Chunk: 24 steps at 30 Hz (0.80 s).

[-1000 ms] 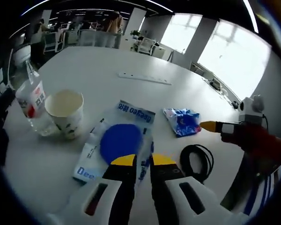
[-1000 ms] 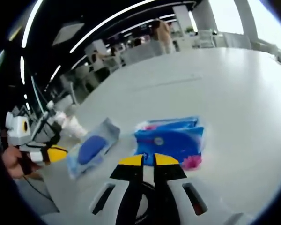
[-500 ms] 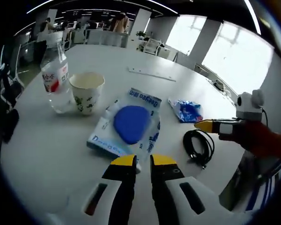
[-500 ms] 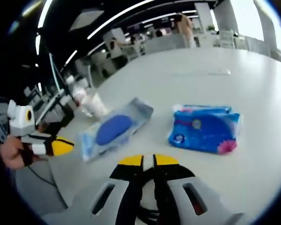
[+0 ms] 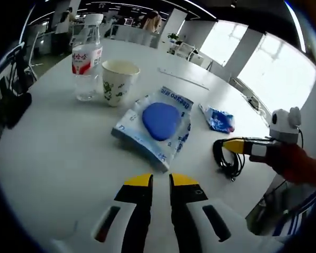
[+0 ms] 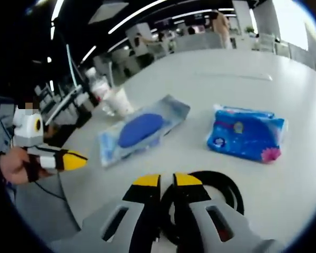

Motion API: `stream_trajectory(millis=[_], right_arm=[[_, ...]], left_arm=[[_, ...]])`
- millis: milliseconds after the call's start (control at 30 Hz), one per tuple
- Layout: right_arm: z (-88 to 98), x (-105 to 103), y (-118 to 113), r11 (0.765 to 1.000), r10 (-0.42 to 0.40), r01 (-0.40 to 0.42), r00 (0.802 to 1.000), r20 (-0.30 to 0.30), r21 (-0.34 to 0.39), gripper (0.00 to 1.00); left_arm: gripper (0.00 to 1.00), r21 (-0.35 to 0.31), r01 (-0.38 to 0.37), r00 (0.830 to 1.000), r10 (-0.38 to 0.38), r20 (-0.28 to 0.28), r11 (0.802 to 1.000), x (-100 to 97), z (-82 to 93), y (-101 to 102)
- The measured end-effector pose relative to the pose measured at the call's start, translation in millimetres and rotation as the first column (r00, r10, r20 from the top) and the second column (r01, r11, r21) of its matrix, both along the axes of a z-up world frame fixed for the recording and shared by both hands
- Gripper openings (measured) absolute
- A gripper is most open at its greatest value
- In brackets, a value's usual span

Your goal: Arrange the tabletop items into an orderly group along one side of the table until the central work area is clear of visible clutter.

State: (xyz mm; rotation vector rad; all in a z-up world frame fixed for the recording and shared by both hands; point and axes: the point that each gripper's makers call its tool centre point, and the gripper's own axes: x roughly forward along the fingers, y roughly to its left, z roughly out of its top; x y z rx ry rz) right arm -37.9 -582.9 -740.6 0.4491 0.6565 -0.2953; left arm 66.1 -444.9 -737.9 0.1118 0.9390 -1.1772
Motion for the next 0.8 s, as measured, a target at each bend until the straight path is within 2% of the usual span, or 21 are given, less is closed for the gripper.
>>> stream_trajectory(millis=[233, 667, 800], right_arm=[[-2.2, 8.5, -5.1, 0.999, 0.032, -0.033, 0.999, -0.014, -0.013, 0.08], [7.5, 48.2, -42.3, 0.996, 0.078, -0.079, 0.997, -0.029, -0.049, 0.1], [11.0, 56.9, -46.5, 0.995, 0.082, -0.084, 0.996, -0.038, -0.057, 0.11]], left_arm=[[0.09, 0.004, -0.053, 0.999, 0.053, 0.003, 0.999, 5.8, -3.6, -1.1], [0.11, 0.014, -0.132, 0.989, 0.133, -0.063, 0.991, 4.0, -10.7, -15.2], [0.11, 0.01, -0.148, 0.986, 0.148, -0.08, 0.989, 5.3, -10.1, -15.8]])
